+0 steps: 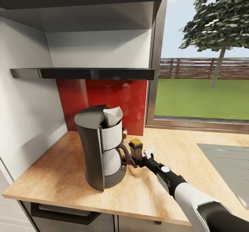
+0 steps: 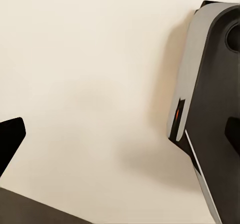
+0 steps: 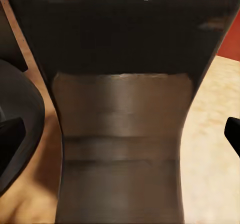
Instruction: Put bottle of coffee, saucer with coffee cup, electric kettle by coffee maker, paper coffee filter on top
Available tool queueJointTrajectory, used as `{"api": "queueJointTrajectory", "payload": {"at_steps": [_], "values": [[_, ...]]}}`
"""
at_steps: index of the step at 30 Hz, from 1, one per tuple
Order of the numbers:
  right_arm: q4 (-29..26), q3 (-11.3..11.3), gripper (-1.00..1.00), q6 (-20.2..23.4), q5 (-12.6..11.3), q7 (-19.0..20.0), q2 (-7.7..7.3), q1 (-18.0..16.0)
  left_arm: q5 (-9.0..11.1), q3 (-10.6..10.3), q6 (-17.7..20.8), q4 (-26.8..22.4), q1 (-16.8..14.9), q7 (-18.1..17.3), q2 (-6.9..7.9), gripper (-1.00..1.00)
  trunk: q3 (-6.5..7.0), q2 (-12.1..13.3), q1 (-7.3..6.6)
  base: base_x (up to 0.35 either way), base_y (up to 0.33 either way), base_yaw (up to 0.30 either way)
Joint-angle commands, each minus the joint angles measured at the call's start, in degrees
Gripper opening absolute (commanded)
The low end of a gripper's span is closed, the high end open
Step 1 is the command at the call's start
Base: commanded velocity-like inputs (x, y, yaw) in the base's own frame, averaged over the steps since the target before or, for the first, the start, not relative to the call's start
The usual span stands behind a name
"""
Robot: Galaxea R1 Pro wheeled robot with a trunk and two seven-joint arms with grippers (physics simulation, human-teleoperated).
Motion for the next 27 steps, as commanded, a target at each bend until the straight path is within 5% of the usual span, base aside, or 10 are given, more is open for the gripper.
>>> {"api": "queueJointTrajectory", "payload": {"at_steps": [1,27], "values": [[0.1,0.0,1.0,-0.2,0.1,0.1,0.01,-0.1,0.5,0.0,-0.2,0.0,0.0,0.0,-0.01,1.0,-0.08,-0.1,0.02,0.0,0.0,0.0],[0.1,0.0,1.0,-0.2,0.1,0.1,0.01,-0.1,0.5,0.0,-0.1,0.0,0.0,-0.1,0.07,1.0,-0.08,-0.1,0.02,-0.049,-0.027,0.0]]}}
